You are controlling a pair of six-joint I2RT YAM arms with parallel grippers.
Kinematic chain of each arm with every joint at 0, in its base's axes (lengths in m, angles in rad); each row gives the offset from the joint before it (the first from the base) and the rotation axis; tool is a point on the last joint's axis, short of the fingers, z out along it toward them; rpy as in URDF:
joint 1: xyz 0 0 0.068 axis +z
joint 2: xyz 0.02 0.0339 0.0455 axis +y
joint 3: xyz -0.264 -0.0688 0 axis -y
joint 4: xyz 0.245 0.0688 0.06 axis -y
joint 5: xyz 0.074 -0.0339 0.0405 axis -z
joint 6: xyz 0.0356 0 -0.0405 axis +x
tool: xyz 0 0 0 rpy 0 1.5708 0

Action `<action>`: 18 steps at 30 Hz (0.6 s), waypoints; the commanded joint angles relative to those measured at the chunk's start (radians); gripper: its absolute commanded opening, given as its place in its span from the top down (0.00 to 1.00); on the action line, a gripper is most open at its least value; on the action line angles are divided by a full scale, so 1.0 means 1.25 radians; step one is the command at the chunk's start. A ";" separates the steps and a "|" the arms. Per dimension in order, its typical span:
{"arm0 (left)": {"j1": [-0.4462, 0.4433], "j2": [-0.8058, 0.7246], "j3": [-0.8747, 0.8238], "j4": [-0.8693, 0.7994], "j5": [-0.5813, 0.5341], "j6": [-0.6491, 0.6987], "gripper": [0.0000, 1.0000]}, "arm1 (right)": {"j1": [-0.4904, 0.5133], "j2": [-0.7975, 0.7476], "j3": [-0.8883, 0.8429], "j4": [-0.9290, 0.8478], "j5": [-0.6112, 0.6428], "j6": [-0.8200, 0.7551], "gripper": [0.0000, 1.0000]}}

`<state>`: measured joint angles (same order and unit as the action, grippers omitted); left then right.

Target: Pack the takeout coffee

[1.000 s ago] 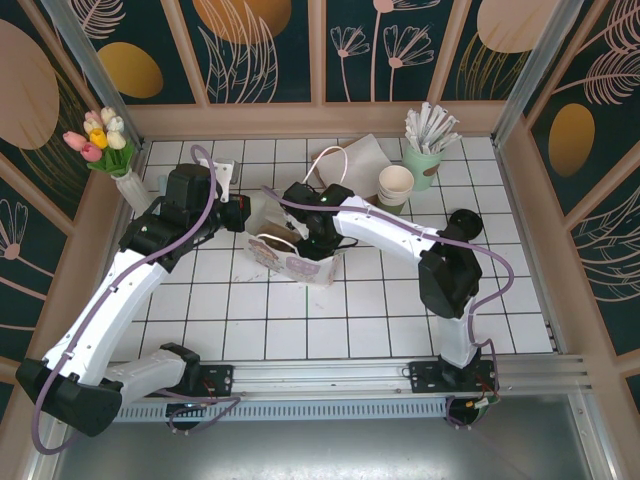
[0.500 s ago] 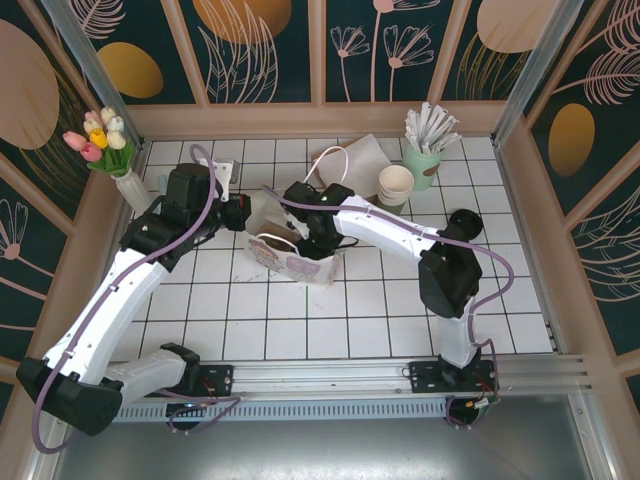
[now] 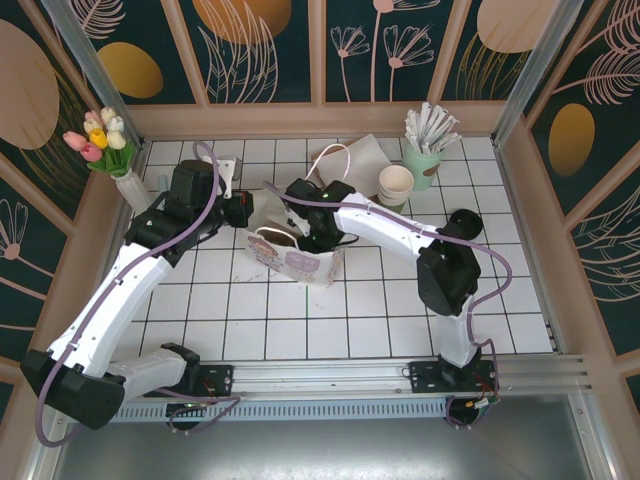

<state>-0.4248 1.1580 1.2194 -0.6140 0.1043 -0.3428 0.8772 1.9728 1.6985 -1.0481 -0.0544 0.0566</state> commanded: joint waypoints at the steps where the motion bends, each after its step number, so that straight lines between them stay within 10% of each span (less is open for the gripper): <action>1: 0.002 0.011 0.007 -0.017 0.000 -0.003 1.00 | -0.007 0.088 -0.082 -0.055 -0.024 -0.013 0.47; 18: 0.002 0.006 0.007 -0.018 0.001 -0.002 1.00 | 0.004 0.069 -0.046 -0.053 -0.051 -0.013 0.46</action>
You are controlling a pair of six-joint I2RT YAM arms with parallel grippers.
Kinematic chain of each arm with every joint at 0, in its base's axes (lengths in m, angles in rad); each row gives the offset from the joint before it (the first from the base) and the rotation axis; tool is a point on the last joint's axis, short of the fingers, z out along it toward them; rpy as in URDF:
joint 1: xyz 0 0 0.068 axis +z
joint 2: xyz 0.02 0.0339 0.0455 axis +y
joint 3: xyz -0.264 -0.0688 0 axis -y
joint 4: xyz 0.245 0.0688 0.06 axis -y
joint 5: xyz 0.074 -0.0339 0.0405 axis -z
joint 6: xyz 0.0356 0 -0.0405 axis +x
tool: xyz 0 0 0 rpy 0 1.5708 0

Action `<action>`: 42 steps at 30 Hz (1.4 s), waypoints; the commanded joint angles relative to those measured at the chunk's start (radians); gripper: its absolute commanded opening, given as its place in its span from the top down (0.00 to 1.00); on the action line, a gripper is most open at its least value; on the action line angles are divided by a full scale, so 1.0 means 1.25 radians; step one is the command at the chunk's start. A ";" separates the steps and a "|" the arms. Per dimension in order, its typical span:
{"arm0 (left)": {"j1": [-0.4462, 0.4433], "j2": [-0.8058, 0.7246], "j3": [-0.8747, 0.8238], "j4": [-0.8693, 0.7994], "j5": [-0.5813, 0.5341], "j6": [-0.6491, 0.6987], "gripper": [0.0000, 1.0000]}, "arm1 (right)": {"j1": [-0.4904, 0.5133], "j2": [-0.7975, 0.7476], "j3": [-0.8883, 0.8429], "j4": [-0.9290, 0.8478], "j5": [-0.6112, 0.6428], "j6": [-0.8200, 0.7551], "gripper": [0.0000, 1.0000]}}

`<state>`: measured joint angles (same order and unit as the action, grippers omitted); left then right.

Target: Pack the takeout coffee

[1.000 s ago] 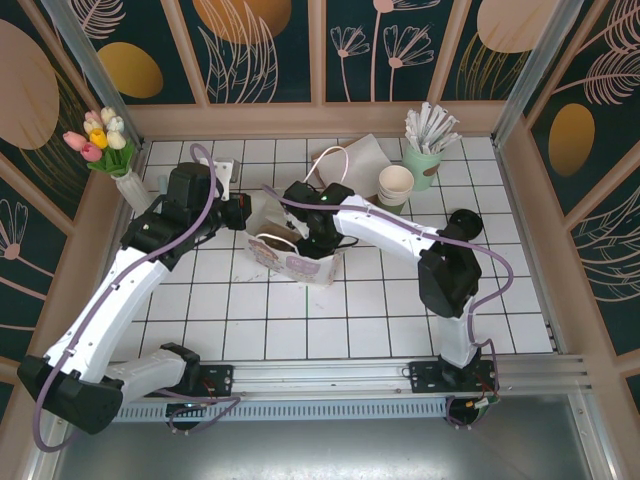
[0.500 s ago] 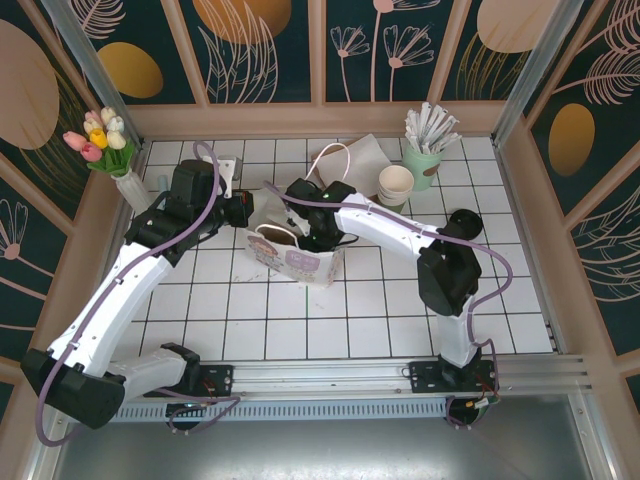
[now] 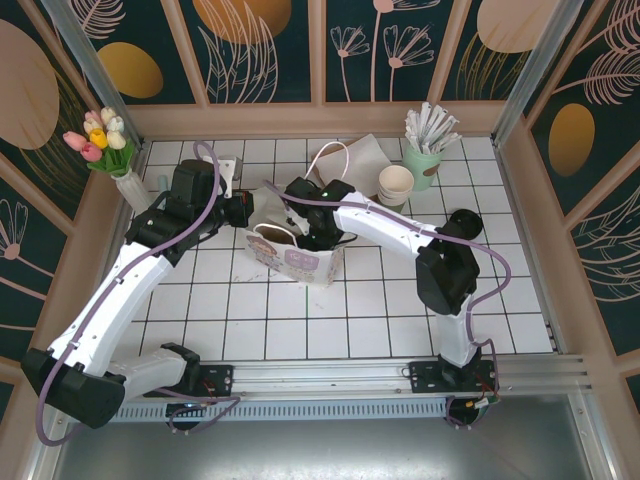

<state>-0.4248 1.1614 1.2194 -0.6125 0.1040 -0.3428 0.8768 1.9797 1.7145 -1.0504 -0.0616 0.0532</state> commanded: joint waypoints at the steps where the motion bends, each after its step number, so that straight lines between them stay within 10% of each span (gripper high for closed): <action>1: 0.003 0.002 0.006 -0.019 0.002 -0.001 1.00 | 0.004 0.069 -0.073 -0.044 -0.047 -0.009 0.47; 42: 0.002 0.012 0.004 -0.004 0.014 0.005 1.00 | 0.007 0.089 -0.023 -0.038 -0.027 -0.001 0.42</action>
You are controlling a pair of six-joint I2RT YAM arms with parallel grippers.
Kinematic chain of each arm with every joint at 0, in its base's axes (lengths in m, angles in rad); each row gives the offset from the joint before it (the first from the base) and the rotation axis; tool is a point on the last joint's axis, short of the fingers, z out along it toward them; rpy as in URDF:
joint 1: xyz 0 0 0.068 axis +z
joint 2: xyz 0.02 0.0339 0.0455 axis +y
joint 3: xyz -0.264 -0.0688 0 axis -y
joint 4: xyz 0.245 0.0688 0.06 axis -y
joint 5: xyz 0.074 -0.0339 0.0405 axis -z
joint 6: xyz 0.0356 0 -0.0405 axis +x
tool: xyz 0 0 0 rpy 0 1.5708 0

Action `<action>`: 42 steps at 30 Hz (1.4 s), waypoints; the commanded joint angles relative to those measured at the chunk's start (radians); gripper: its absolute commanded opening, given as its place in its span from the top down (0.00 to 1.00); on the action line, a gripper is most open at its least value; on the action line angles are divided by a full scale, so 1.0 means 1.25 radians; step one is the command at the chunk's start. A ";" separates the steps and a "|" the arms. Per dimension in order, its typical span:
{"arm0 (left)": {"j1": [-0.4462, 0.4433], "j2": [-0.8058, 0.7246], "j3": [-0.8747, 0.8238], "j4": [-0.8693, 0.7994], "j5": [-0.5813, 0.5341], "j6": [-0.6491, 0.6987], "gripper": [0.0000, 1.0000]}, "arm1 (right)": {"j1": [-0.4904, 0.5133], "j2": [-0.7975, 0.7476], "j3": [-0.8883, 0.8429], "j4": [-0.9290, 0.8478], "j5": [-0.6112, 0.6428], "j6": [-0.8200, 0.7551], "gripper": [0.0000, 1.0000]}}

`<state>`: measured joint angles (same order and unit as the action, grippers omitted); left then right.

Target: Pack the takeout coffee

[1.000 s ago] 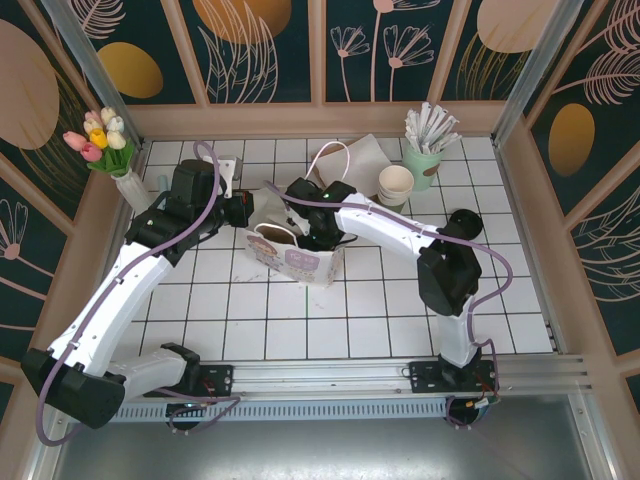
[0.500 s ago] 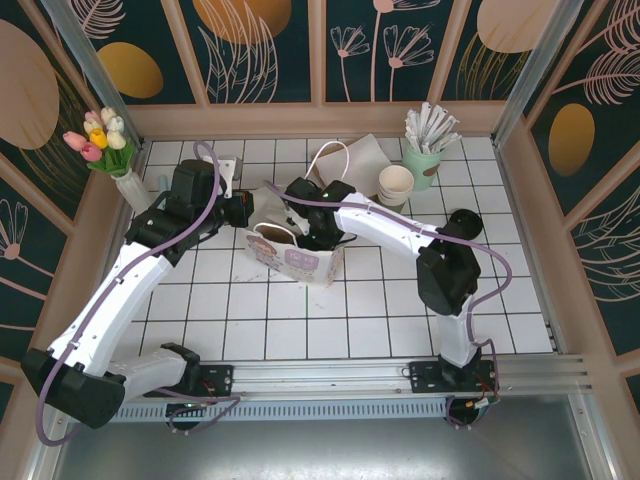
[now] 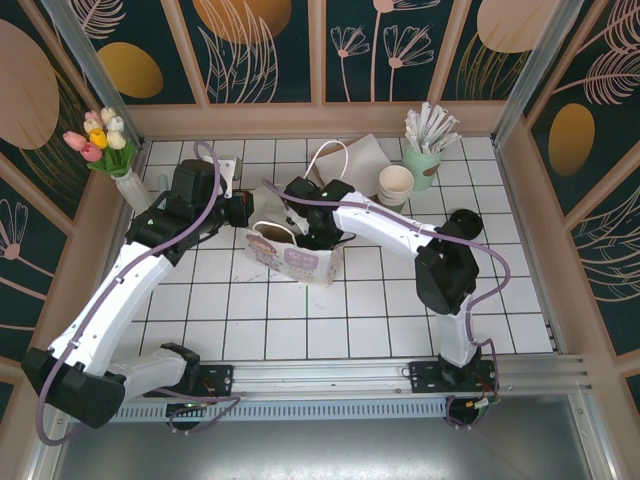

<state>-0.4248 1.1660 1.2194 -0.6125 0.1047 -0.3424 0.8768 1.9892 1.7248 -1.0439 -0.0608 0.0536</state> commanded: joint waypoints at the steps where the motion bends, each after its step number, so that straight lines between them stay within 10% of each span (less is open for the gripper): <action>1: 0.002 0.008 0.004 -0.004 0.013 0.006 1.00 | 0.007 0.079 -0.024 -0.049 -0.024 -0.002 0.42; 42: 0.002 -0.019 0.017 -0.029 -0.020 -0.010 1.00 | 0.037 -0.019 0.087 -0.092 -0.002 -0.004 0.21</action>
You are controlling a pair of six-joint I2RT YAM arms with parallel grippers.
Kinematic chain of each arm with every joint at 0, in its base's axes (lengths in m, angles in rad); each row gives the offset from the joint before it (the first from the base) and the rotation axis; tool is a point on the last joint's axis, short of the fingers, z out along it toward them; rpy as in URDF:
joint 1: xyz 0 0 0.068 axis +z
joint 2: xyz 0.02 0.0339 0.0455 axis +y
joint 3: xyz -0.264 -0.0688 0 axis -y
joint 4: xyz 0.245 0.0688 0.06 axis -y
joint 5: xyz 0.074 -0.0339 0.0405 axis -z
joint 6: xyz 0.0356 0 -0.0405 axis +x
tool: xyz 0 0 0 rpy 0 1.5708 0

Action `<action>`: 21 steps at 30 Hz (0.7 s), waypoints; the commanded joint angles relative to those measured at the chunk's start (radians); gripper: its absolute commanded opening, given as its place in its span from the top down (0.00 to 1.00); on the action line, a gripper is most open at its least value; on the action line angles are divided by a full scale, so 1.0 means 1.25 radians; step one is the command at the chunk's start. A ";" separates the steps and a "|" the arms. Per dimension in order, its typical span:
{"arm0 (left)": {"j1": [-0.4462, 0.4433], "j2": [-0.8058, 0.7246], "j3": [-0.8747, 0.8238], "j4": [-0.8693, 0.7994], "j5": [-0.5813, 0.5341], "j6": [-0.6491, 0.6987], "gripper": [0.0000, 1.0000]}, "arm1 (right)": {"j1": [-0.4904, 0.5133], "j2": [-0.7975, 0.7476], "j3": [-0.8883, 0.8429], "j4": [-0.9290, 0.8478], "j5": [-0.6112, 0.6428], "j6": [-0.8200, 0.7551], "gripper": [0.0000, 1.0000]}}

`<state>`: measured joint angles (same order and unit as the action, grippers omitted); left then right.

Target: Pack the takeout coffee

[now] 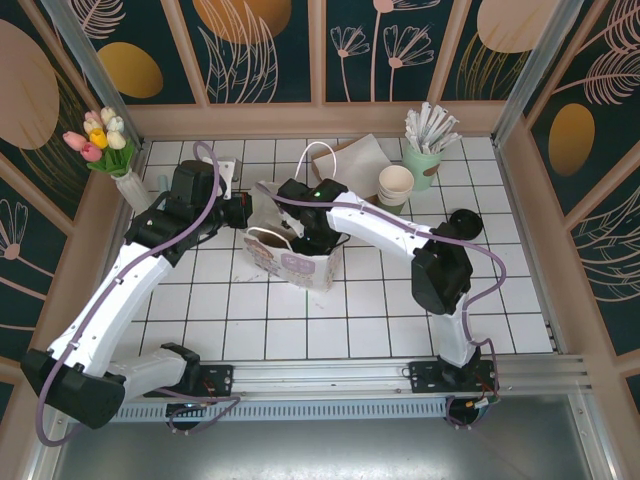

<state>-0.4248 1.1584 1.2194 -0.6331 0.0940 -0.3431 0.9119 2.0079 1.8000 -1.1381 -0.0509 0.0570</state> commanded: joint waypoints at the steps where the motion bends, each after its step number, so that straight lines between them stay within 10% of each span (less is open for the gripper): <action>1: 0.002 -0.013 0.017 -0.015 -0.012 -0.009 1.00 | 0.010 -0.036 0.028 -0.017 -0.009 -0.006 0.21; 21: 0.002 -0.009 0.027 -0.024 -0.020 -0.009 1.00 | 0.011 -0.043 0.057 -0.028 -0.004 -0.021 0.13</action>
<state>-0.4248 1.1564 1.2251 -0.6407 0.0875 -0.3458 0.9146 2.0056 1.8324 -1.1568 -0.0505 0.0494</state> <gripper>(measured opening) 0.053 0.869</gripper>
